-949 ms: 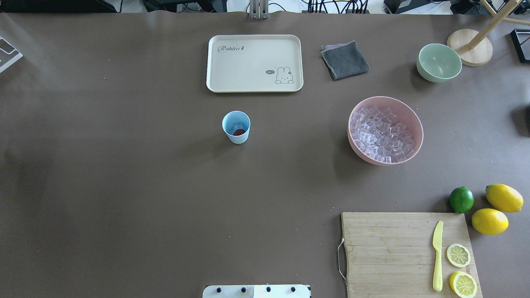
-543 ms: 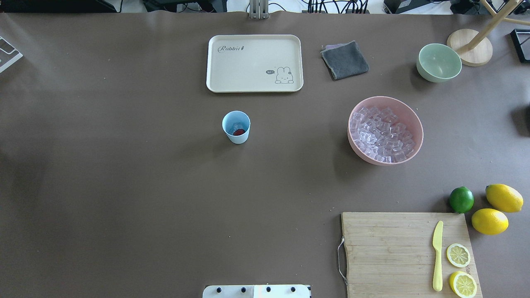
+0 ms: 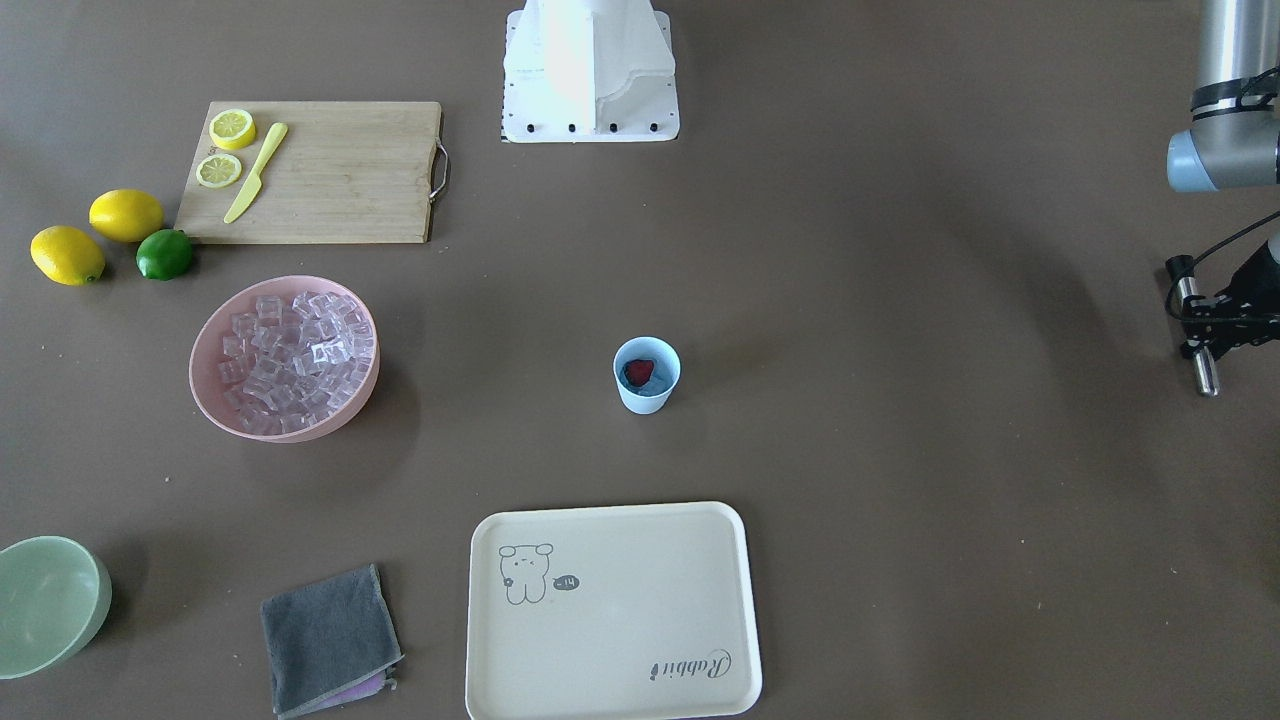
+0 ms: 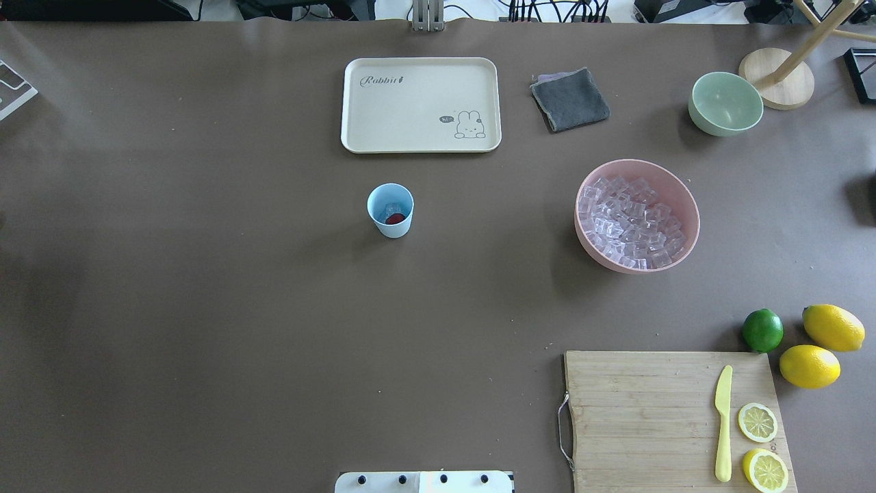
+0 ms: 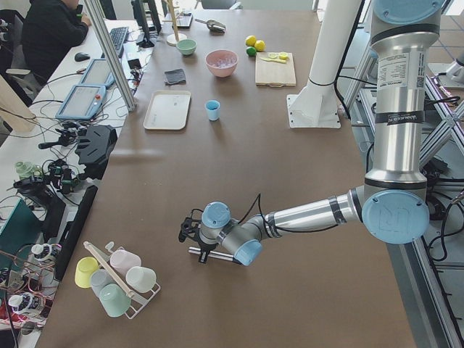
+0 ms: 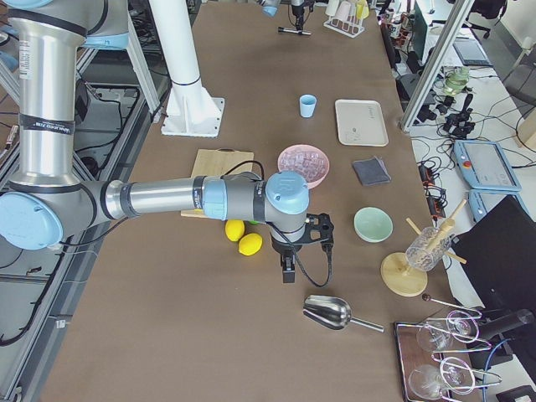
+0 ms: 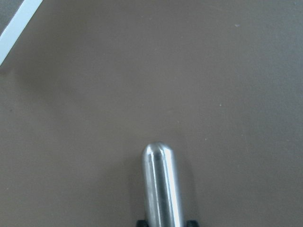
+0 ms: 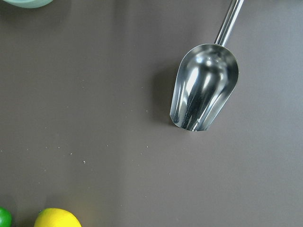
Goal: Mash ice and strawberries in cup
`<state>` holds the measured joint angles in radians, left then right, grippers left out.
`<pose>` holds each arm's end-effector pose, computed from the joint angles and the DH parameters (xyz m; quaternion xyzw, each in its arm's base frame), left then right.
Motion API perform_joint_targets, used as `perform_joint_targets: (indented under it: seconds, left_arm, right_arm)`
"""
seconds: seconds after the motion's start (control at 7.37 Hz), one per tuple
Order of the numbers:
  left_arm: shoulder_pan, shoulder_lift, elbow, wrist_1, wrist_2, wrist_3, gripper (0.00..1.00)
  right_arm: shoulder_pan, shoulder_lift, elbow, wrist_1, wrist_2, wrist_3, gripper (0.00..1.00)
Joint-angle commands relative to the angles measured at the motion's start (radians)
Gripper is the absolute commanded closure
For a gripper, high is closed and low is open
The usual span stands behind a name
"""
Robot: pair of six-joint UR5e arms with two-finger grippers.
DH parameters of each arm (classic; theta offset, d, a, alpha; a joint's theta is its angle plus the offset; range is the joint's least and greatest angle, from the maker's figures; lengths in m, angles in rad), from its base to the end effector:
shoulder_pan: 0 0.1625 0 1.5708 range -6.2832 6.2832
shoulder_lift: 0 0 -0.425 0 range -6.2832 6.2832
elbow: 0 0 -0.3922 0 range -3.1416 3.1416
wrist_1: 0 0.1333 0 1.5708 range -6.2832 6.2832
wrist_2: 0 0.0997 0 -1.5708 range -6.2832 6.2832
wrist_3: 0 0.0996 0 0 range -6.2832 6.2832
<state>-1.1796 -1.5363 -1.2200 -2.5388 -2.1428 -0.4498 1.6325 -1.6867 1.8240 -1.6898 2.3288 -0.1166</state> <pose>0.1089 -0.4723 0.7497 0.1413 0.3592 0.0541 0.9209 0.0919 -0.4355 0.6015 0.0414 -0.3678 -0.0289 0.9286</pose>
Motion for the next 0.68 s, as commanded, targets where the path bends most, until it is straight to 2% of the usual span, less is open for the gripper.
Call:
perform_joint_targets:
  seconds: [0.0, 0.27, 0.41, 0.54]
  left_arm:
    - [0.0, -0.007, -0.071, -0.002, -0.003, 0.008, 0.7]
    - [-0.011, -0.094, -0.227, 0.005, -0.019, -0.02, 0.71]
    - [-0.012, -0.167, -0.269, -0.008, 0.015, -0.124, 0.71]
    - [-0.002, -0.21, -0.344, -0.027, 0.135, -0.188, 0.71]
  right_arm:
    - [0.003, -0.002, 0.001, 0.001, 0.004, 0.0, 0.0]
    - [0.003, -0.001, 0.001, -0.001, 0.004, 0.0, 0.0]
    - [0.004, -0.002, 0.001, 0.001, 0.004, 0.0, 0.0]
    - [0.006, -0.007, 0.003, 0.001, 0.006, 0.0, 0.0]
